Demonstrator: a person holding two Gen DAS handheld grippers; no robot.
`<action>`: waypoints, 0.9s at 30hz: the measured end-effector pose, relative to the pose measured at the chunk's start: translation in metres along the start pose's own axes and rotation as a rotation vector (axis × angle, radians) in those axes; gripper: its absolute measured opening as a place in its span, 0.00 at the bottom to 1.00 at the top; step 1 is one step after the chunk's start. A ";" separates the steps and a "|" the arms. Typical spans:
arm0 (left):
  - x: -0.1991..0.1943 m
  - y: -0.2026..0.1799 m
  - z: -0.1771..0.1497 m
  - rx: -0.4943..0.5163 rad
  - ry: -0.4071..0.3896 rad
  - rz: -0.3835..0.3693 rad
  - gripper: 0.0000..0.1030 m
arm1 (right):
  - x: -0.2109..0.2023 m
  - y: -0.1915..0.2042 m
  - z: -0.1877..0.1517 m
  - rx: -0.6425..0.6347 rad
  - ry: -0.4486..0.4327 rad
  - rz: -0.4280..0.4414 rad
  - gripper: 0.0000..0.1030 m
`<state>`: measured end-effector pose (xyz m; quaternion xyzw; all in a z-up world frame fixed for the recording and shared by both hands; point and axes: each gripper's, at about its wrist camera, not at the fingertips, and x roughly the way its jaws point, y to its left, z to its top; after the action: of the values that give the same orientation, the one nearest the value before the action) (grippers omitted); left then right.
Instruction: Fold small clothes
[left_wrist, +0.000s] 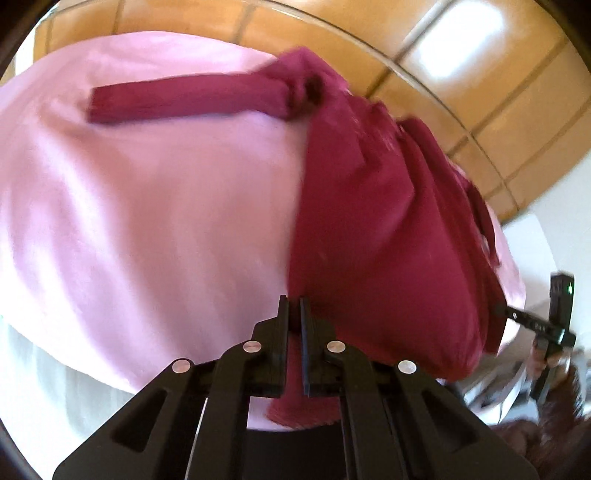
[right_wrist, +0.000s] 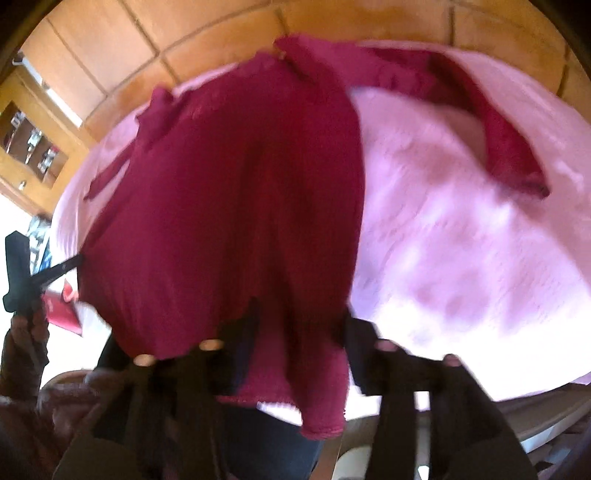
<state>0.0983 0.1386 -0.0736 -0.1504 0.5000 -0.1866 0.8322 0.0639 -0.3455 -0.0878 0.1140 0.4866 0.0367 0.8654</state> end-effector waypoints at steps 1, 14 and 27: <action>-0.003 0.001 0.004 -0.022 -0.018 0.017 0.03 | -0.004 0.001 0.006 -0.004 -0.024 -0.026 0.51; -0.032 0.123 0.088 -0.375 -0.268 0.328 0.48 | 0.060 0.117 0.053 -0.180 -0.143 0.048 0.67; 0.026 0.134 0.162 -0.217 -0.222 0.402 0.09 | 0.111 0.145 0.028 -0.220 -0.098 0.072 0.78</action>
<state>0.2754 0.2553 -0.0786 -0.1562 0.4426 0.0551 0.8813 0.1528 -0.1897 -0.1325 0.0374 0.4324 0.1154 0.8935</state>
